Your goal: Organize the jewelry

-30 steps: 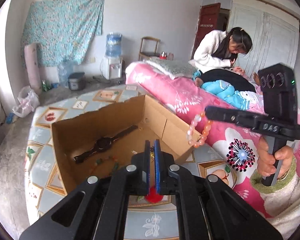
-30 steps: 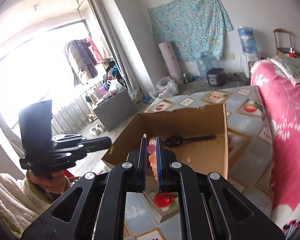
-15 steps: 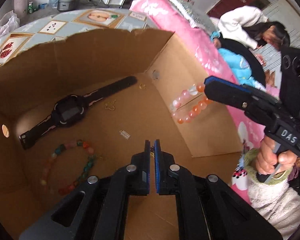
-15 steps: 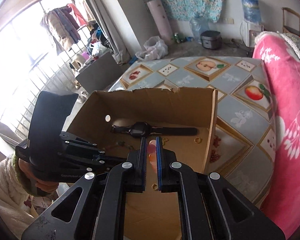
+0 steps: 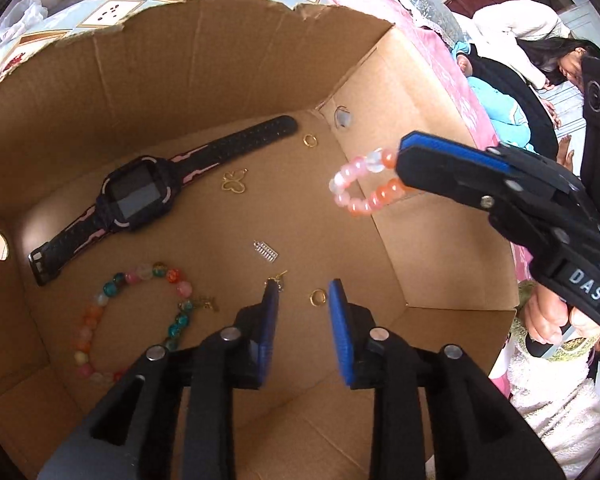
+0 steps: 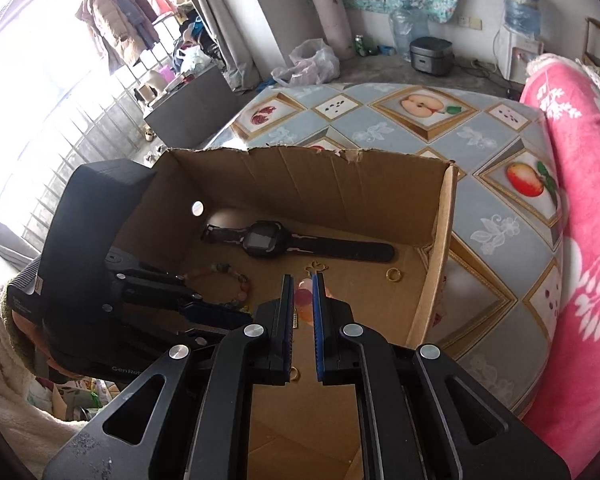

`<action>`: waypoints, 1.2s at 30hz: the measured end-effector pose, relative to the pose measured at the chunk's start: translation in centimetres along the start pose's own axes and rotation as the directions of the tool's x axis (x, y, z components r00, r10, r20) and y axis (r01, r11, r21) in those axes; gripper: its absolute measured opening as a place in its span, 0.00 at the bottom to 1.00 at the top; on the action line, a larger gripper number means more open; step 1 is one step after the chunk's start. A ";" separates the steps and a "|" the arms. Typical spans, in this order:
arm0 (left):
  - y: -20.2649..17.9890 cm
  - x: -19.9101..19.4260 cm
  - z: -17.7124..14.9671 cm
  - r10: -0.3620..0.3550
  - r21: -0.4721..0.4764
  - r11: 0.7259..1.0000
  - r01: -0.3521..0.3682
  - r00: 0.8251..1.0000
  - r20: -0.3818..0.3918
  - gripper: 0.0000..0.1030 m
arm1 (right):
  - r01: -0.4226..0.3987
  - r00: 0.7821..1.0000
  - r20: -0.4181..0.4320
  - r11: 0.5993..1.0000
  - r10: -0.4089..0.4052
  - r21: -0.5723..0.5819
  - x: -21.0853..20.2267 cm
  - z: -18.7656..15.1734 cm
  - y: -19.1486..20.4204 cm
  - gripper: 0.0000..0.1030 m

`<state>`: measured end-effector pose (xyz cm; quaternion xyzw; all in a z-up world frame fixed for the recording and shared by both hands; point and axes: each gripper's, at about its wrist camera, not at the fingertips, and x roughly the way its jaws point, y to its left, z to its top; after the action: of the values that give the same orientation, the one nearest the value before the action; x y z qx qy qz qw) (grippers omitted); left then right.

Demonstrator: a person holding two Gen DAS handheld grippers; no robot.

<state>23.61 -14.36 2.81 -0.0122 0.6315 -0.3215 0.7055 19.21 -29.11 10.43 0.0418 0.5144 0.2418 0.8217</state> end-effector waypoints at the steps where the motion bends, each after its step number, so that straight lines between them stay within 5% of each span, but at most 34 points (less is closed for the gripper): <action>1: 0.0 -0.3 0.0 0.003 0.002 1.000 -0.003 1.000 0.009 0.24 | -0.003 1.000 -0.007 1.000 0.003 -0.004 0.1 0.1 0.1 0.07; 13: 2.0 -7.1 -5.1 -0.018 0.020 1.000 0.015 0.980 0.196 0.33 | 0.140 0.990 0.032 0.989 -0.139 -0.042 -2.2 -0.6 0.9 0.12; 16: 2.0 -9.5 -7.2 0.001 0.028 1.000 -0.010 0.961 0.275 0.41 | 0.166 0.982 0.095 0.986 -0.164 -0.021 -4.3 -1.3 1.1 0.24; 21: 2.5 -13.9 -11.5 0.083 -0.002 0.996 -0.093 0.885 0.459 0.64 | 0.174 0.953 0.244 0.983 -0.182 0.057 -8.8 -4.0 1.8 0.60; 25: 4.6 -15.2 -14.4 0.164 -0.116 0.986 -0.120 0.824 0.542 0.77 | 0.164 0.930 0.298 0.968 -0.216 0.192 -10.4 -6.9 0.5 0.68; 28: 6.4 -14.4 -15.4 0.189 -0.194 0.976 -0.097 0.819 0.541 0.77 | 0.051 0.952 0.270 0.944 -0.144 0.326 -8.8 -8.8 -1.6 0.68; 30: 7.9 -13.7 -16.3 0.151 -0.234 0.972 -0.017 0.810 0.567 0.77 | -0.010 0.962 0.253 0.909 -0.105 0.416 -7.2 -10.0 -2.8 0.68; 34: 9.4 -11.8 -16.5 0.039 -0.242 0.964 0.107 0.847 0.530 0.77 | -0.119 0.970 0.243 0.865 -0.003 0.488 -4.5 -11.4 -2.6 0.67; 36: 9.0 -11.4 -16.5 0.027 -0.232 0.966 0.116 0.844 0.535 0.77 | -0.063 0.970 0.236 0.879 -0.057 0.473 -4.3 -11.5 -1.2 0.67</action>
<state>12.77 4.58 5.75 -0.2065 0.4458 -0.2378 0.8379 8.12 -34.14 8.23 0.2730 0.4538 0.1021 0.8421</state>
